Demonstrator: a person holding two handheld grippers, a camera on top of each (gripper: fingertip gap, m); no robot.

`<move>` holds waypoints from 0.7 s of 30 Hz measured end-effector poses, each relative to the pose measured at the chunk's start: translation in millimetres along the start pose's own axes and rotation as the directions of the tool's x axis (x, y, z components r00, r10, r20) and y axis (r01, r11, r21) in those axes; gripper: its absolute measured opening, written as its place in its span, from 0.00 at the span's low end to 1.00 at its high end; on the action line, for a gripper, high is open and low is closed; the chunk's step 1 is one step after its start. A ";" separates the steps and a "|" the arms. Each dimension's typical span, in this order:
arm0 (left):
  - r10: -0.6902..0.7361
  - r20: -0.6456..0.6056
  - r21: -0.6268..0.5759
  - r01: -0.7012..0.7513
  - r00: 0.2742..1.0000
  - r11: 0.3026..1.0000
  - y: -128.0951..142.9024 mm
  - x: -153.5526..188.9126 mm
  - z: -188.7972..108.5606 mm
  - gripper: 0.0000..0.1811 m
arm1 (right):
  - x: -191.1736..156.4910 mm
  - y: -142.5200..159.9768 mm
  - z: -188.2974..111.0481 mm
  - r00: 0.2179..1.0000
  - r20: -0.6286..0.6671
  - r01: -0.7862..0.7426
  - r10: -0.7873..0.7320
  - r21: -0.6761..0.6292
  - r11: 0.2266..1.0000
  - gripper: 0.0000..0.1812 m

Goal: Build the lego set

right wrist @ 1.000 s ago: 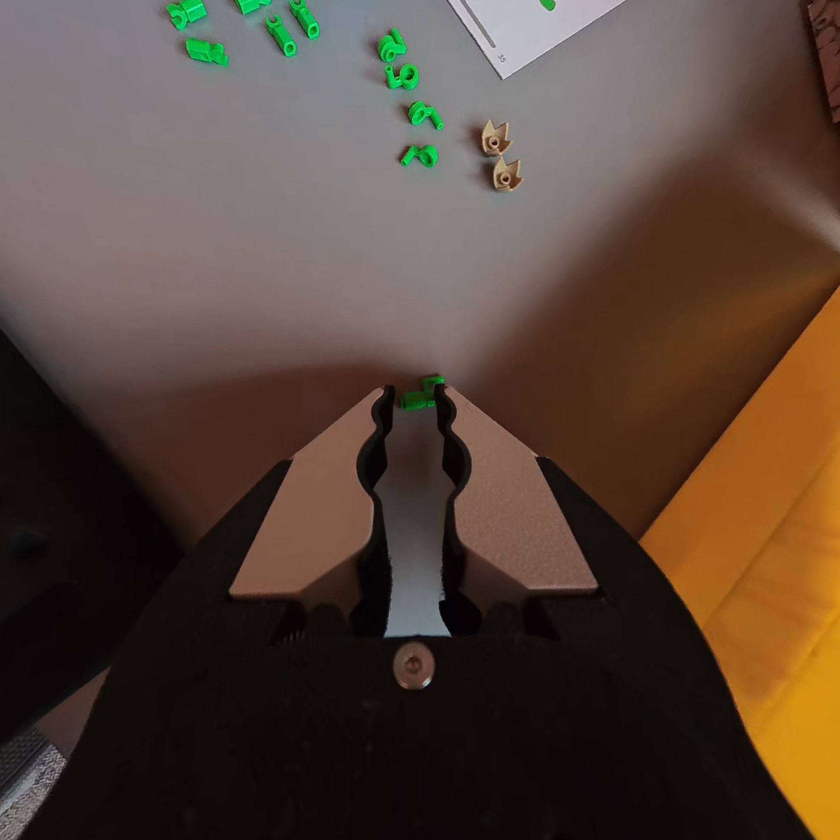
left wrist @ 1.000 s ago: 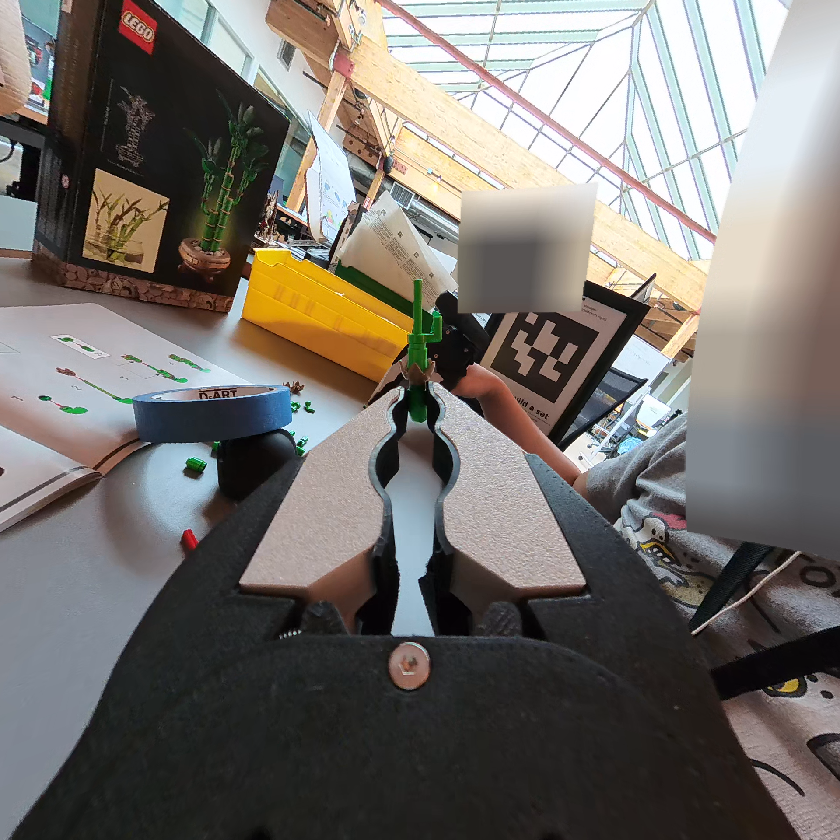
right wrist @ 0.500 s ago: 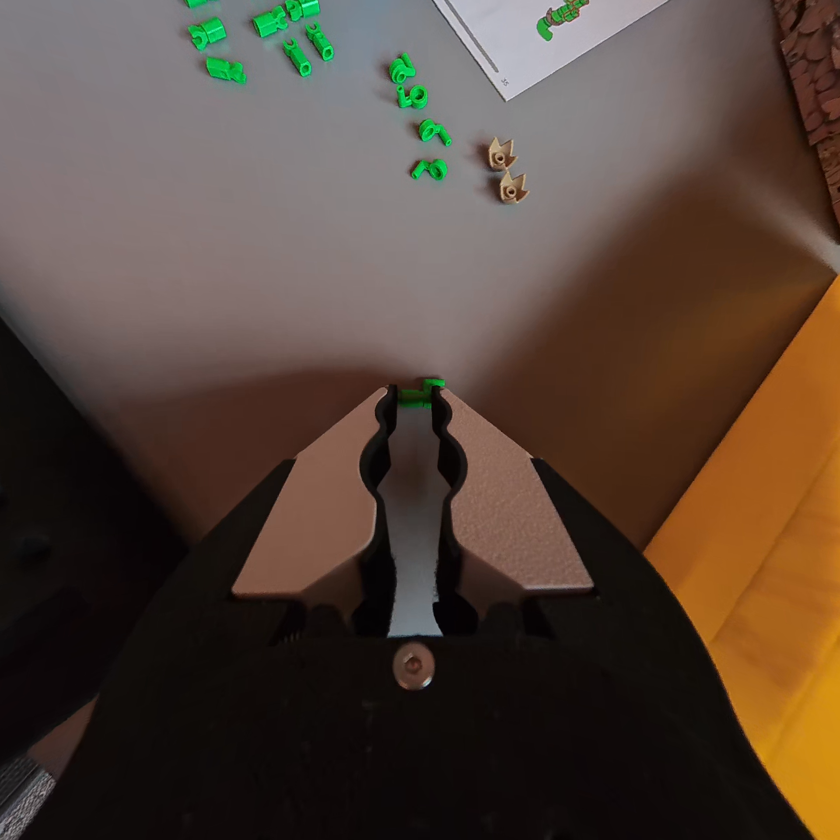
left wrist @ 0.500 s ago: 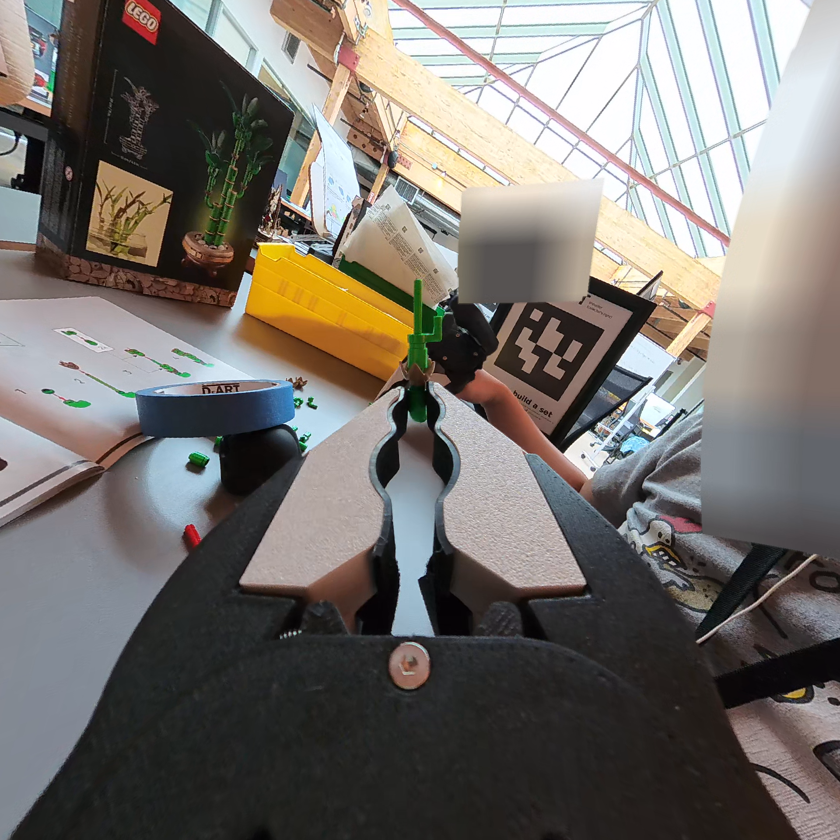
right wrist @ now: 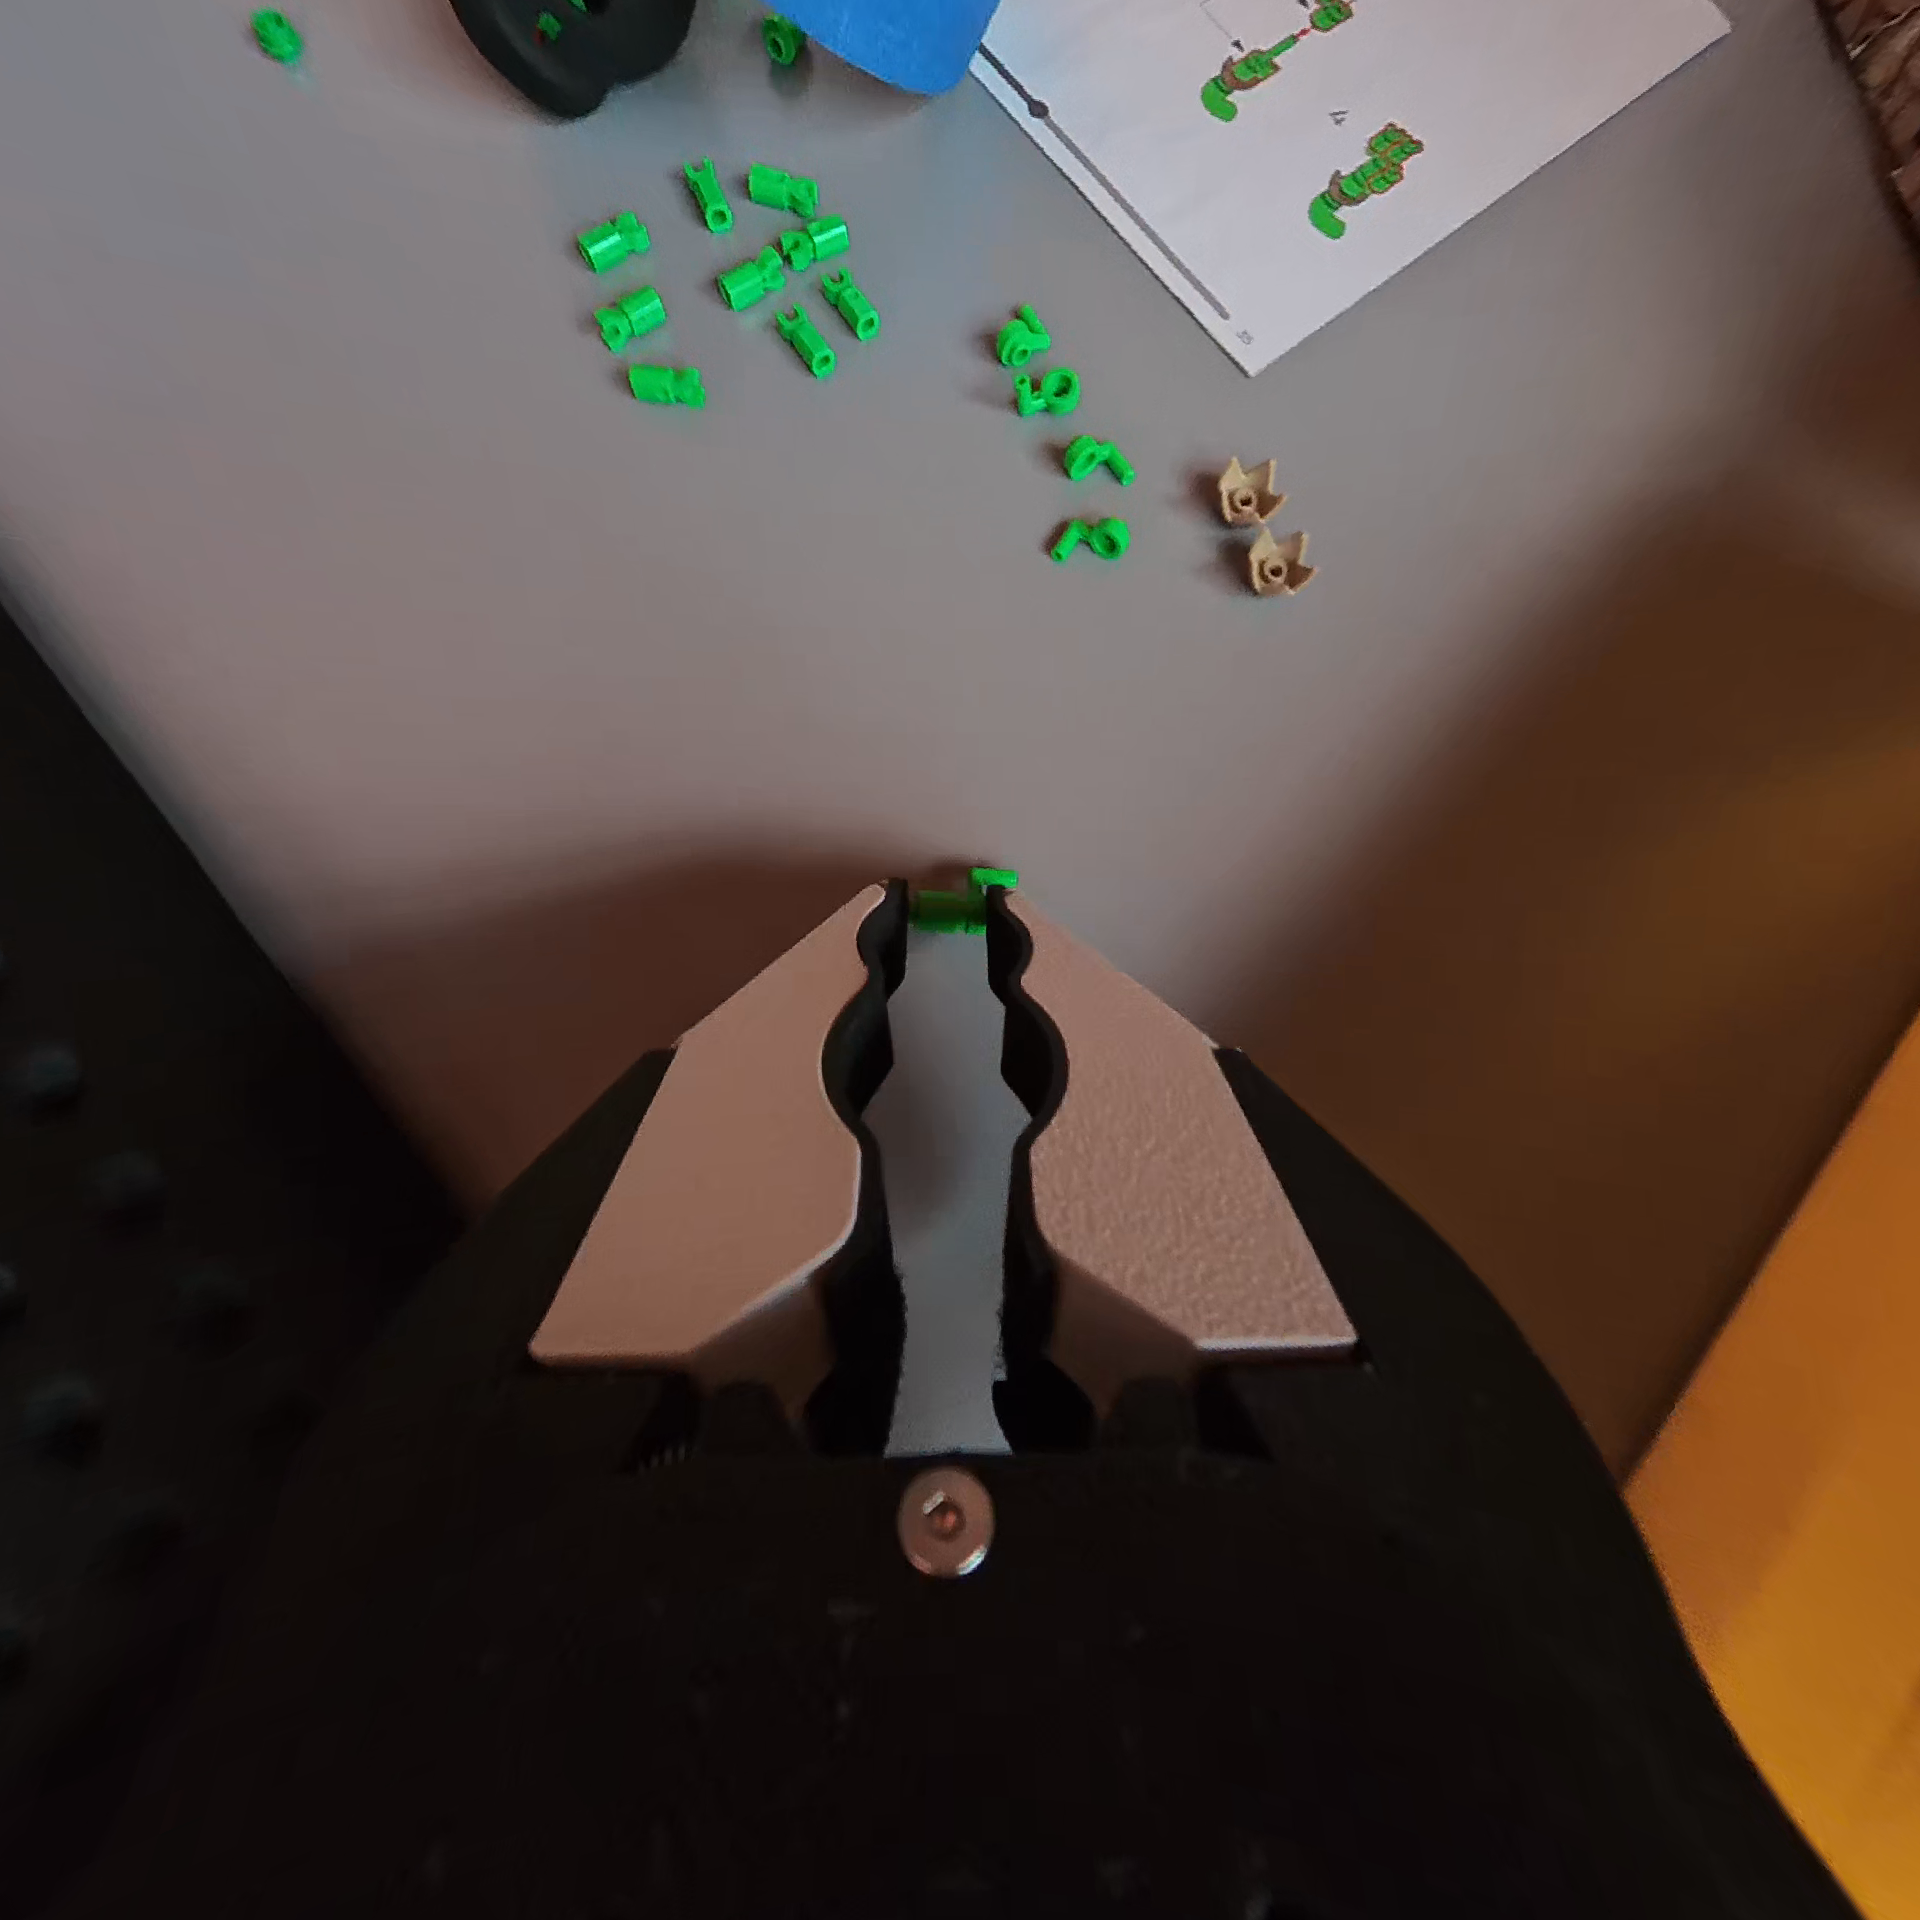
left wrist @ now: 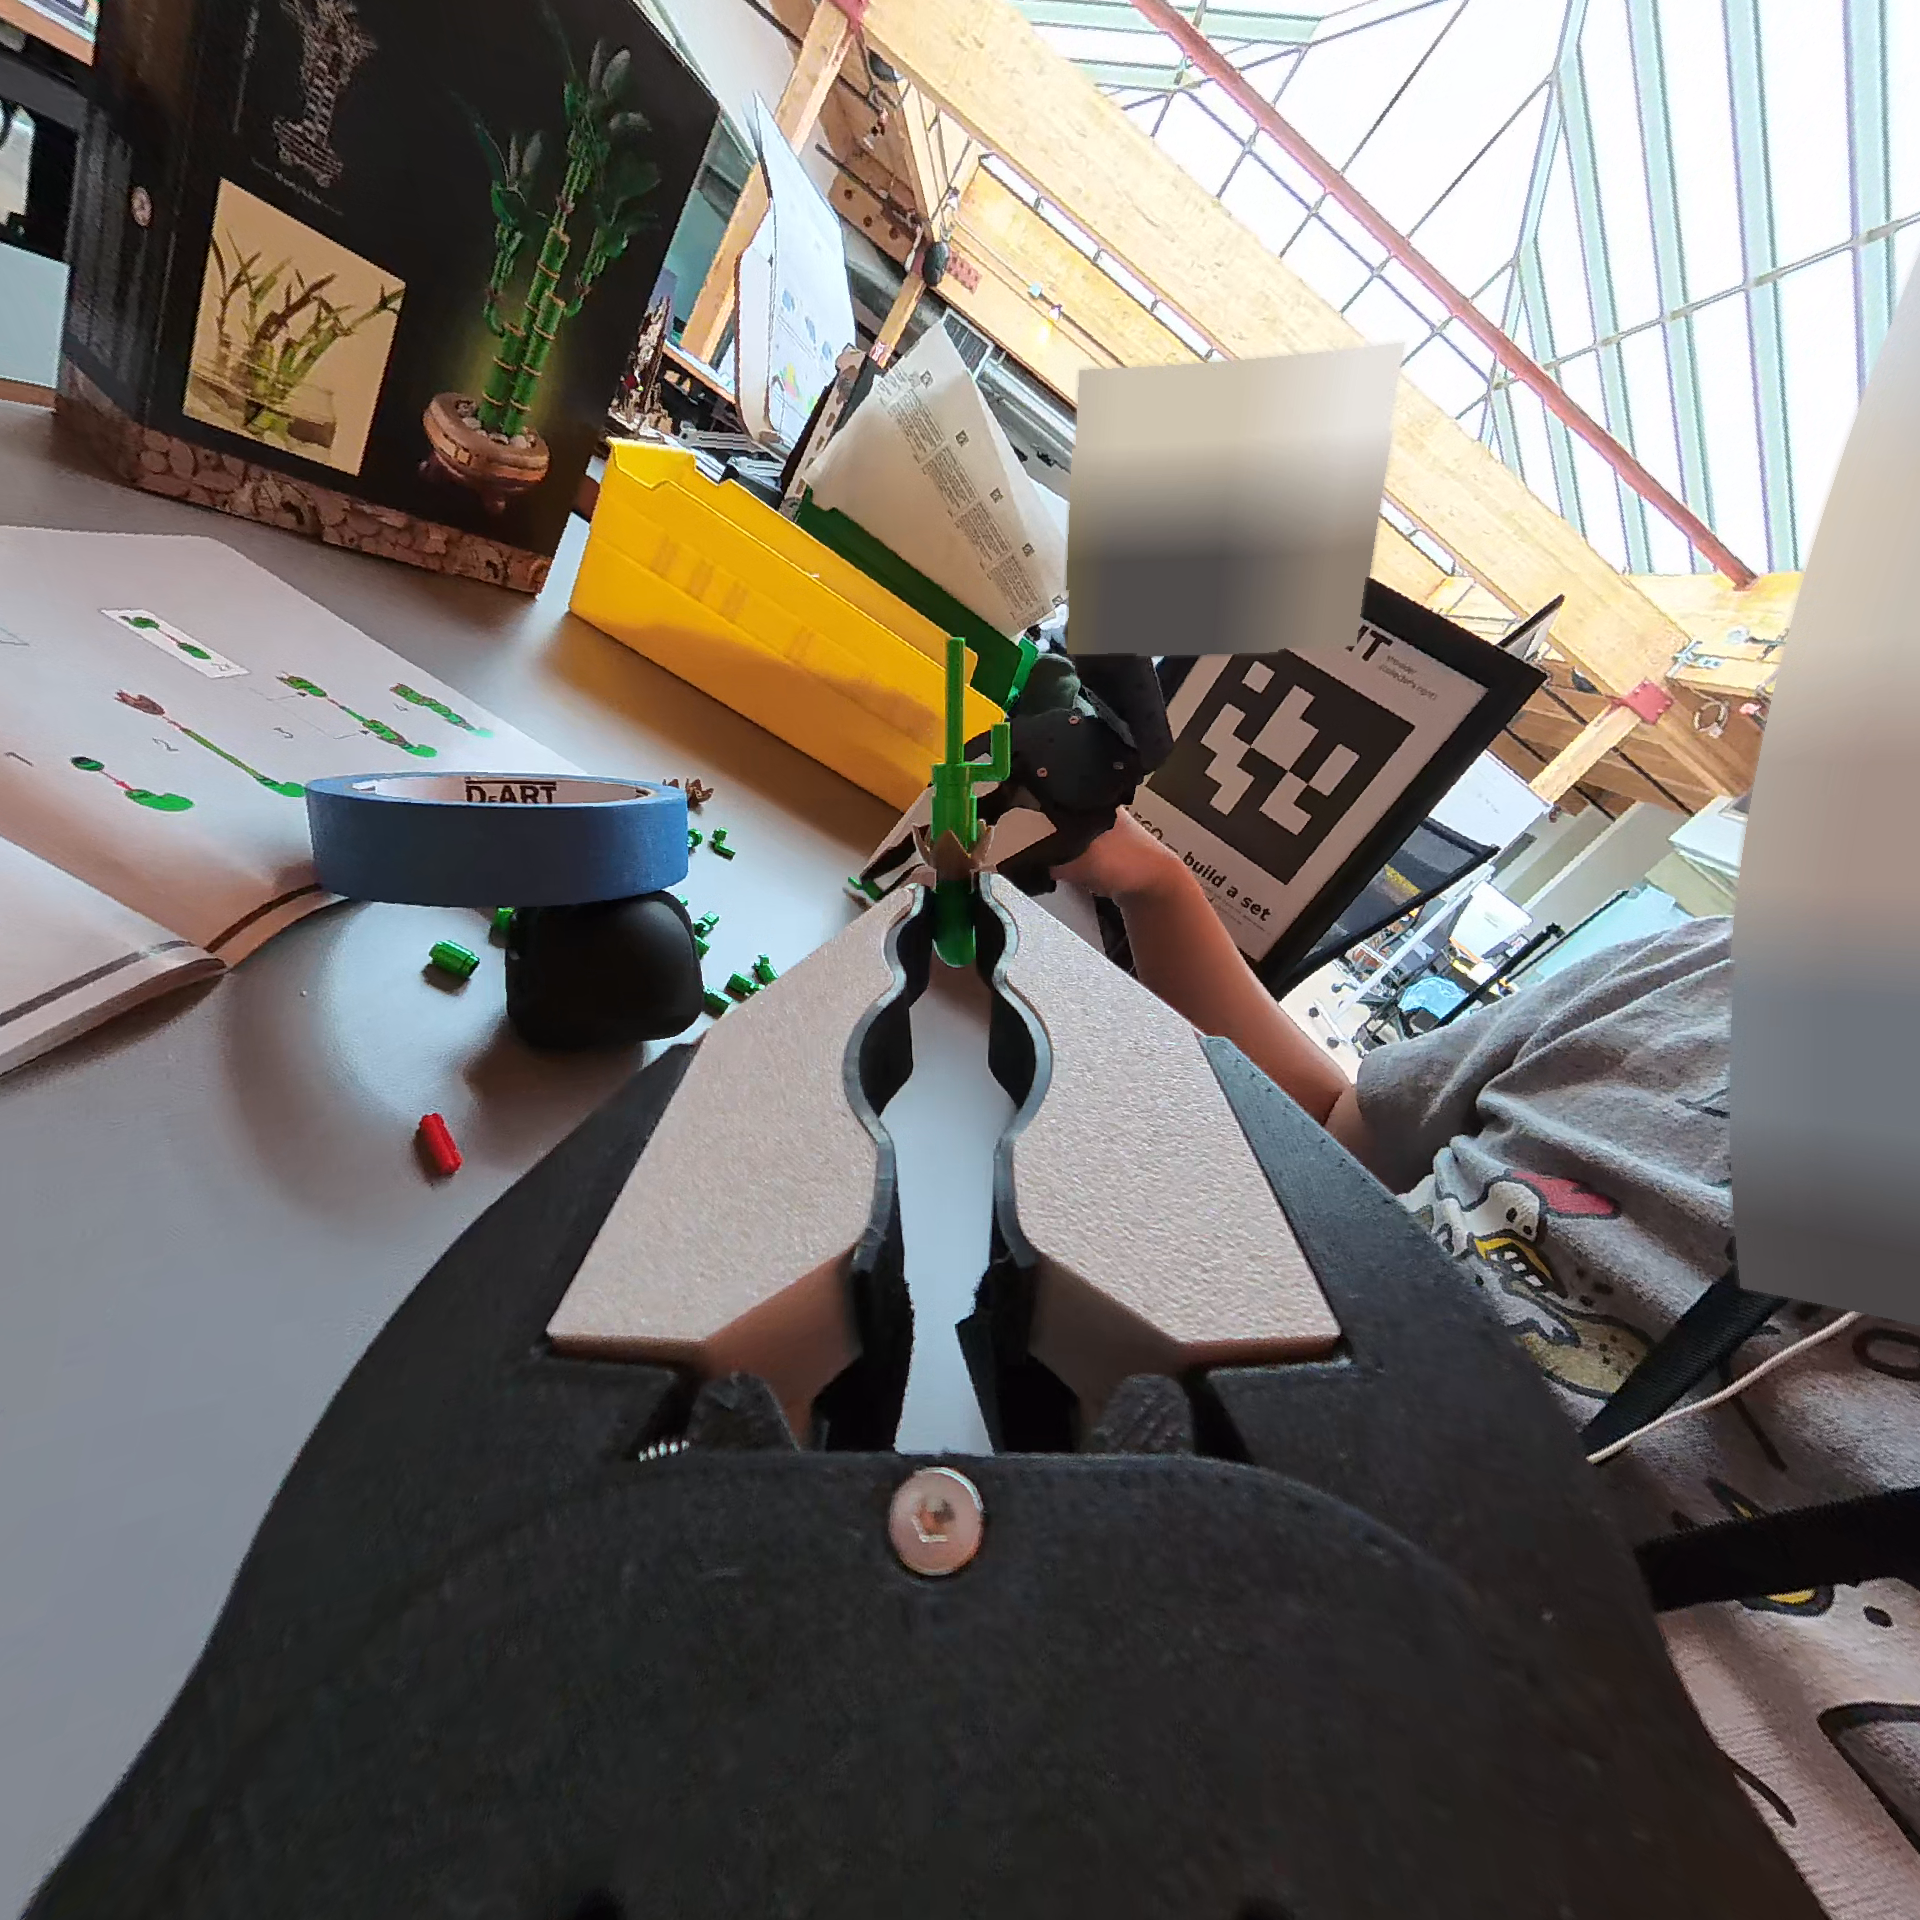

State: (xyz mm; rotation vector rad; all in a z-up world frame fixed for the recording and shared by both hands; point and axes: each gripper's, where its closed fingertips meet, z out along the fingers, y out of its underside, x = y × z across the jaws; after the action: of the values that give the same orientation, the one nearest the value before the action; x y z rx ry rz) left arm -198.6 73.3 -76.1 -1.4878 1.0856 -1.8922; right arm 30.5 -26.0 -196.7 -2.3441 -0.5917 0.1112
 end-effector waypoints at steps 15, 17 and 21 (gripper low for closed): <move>-0.012 -0.002 -0.004 0.012 1.000 1.000 0.9 -0.9 0.1 0.02 | -10.8 -15.8 15.4 0.999 0.022 -0.037 0.037 0.021 0.999 0.07; -0.014 -0.003 -0.006 0.014 1.000 1.000 1.5 -0.9 0.4 0.02 | -11.0 -15.5 15.1 0.999 0.021 -0.038 0.038 0.021 0.999 0.07; -0.015 -0.002 -0.011 0.015 1.000 1.000 2.6 -1.2 1.1 0.02 | -11.1 -13.5 15.2 0.999 0.017 -0.037 0.037 0.015 0.999 0.07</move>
State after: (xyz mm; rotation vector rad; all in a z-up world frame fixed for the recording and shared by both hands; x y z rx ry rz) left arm -197.4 72.6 -78.8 -1.5043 1.0907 -1.9009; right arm 11.8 -12.7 -200.0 -2.3416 -0.5534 0.1520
